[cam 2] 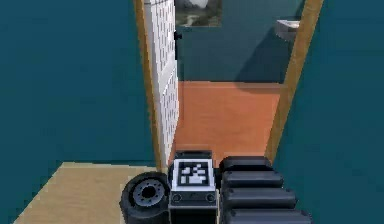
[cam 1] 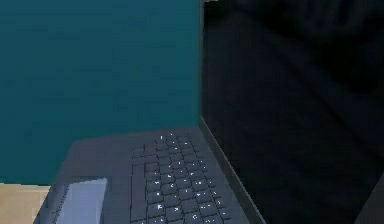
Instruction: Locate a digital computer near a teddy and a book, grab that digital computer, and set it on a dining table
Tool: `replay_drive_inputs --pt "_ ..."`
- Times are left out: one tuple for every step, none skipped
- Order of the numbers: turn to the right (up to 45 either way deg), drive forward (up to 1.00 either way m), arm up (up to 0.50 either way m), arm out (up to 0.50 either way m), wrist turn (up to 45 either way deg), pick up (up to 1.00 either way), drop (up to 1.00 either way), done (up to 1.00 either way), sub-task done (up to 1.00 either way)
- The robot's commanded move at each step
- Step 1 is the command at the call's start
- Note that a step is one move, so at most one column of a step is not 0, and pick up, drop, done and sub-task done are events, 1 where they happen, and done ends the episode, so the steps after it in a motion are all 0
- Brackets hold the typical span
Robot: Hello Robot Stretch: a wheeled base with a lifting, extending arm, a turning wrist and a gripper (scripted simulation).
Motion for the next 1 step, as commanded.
replay_drive_inputs --pt "-45.0 0.00 0.00 0.00 0.0 0.00 0.00 0.00 0.00"
